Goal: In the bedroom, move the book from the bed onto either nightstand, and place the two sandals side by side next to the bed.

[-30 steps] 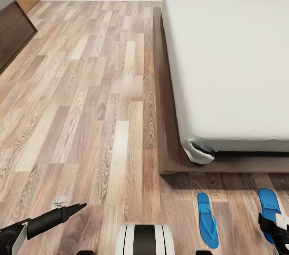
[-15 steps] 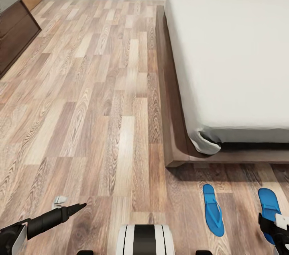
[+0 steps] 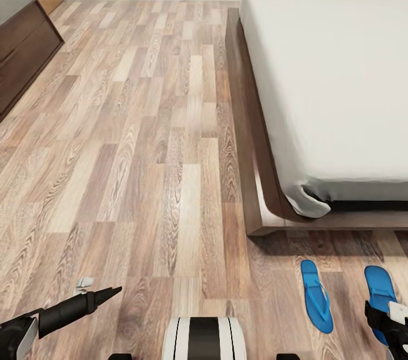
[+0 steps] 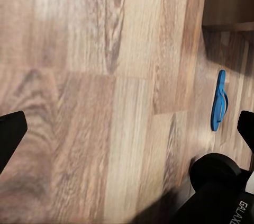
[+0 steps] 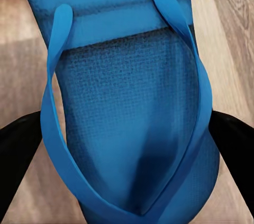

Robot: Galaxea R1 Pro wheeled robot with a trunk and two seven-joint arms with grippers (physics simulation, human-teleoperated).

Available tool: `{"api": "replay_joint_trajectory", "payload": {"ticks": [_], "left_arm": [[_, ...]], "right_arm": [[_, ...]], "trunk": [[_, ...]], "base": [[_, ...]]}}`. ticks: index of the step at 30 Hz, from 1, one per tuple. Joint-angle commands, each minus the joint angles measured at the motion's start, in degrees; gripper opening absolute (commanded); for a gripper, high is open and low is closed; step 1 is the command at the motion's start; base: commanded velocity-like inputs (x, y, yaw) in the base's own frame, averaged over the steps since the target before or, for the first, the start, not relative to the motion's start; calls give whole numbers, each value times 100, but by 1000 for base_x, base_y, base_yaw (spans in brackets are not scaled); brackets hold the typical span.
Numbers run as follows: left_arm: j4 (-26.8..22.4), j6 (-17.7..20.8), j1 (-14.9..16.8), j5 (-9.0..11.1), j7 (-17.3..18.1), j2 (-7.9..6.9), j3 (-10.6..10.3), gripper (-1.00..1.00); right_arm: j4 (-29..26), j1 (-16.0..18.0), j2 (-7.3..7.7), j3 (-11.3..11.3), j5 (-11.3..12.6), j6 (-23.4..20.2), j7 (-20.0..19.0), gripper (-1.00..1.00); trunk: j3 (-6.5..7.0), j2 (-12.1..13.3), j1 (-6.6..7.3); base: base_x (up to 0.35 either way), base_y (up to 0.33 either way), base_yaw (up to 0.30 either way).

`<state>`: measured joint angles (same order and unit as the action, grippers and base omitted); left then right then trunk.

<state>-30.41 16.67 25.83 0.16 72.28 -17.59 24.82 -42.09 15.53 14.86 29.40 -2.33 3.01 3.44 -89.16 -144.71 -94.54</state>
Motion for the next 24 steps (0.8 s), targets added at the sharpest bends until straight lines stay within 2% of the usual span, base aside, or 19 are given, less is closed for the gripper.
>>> {"api": "replay_joint_trajectory", "payload": {"ticks": [1,11,16,24], "left_arm": [[0,60,3,1,23,1,14,100],[5,65,4,1,23,1,14,100],[3,65,3,1,23,1,14,100],[2,65,3,1,23,1,14,100]], "right_arm": [[6,3,-1,4,-22,16,8,-100],[5,3,-1,3,-22,16,8,-100],[5,3,-1,4,-22,16,8,-100],[1,3,-1,2,-22,16,8,-100]], "trunk": [[-3,-1,1],[-3,-1,1],[-3,-1,1],[-3,-1,1]], "base": [[53,10,0],[227,2,0],[32,13,0],[-34,129,0]]}}
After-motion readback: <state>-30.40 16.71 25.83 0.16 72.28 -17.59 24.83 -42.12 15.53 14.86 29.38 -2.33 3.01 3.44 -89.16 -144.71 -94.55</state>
